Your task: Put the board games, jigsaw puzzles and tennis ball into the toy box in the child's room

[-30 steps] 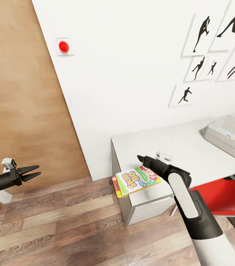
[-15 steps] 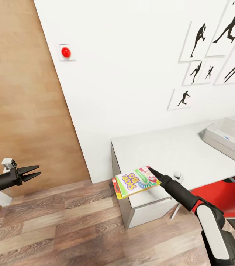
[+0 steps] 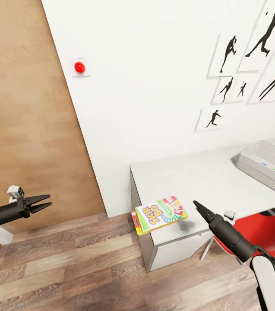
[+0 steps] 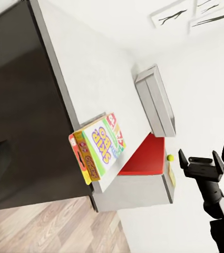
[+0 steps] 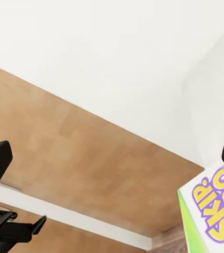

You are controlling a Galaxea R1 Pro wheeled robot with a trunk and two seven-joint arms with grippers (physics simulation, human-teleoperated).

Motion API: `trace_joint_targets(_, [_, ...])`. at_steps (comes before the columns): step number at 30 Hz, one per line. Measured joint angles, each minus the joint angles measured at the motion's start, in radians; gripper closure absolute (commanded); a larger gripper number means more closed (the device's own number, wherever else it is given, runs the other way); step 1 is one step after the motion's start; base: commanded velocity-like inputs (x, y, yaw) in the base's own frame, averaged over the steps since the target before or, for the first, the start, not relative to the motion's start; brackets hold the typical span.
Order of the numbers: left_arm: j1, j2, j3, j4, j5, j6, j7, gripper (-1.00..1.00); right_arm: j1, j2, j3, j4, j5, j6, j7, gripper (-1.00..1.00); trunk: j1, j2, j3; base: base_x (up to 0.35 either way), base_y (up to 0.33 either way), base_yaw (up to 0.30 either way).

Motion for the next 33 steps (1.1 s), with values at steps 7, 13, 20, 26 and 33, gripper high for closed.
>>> trace_joint_targets(7, [-0.004, -0.043, -0.018, -0.001, -0.001, 0.001, 0.008, -1.0, 0.002, -0.001, -0.016, 0.0, 0.0, 0.002, 0.008, -1.0, 0.0, 0.0, 0.011, 0.0, -0.013, 0.0])
trace_joint_targets(13, [-0.019, -0.142, -0.066, 0.0, -0.049, 0.0, 0.125, -1.0, 0.014, 0.0, -0.053, 0.0, -0.002, 0.003, 0.009, -1.0, 0.0, 0.0, 0.018, 0.0, -0.196, 0.0])
trace_joint_targets(20, [-0.021, -0.161, -0.075, 0.008, -0.06, -0.034, 0.216, -1.0, 0.02, 0.0, -0.06, 0.002, 0.002, 0.0, 0.009, -1.0, 0.0, 0.0, 0.019, 0.0, -0.084, 0.0])
trace_joint_targets(26, [-0.021, -0.169, -0.078, 0.012, -0.064, -0.046, 0.238, -1.0, 0.022, 0.001, -0.06, 0.002, 0.003, 0.0, 0.009, -1.0, 0.0, 0.0, 0.019, 0.0, -0.06, 0.0])
trace_joint_targets(33, [-0.021, -0.175, -0.078, 0.012, -0.063, -0.047, 0.242, -1.0, 0.022, 0.003, -0.056, 0.002, 0.004, -0.004, 0.008, -1.0, 0.0, 0.0, 0.019, 0.0, -0.199, 0.0])
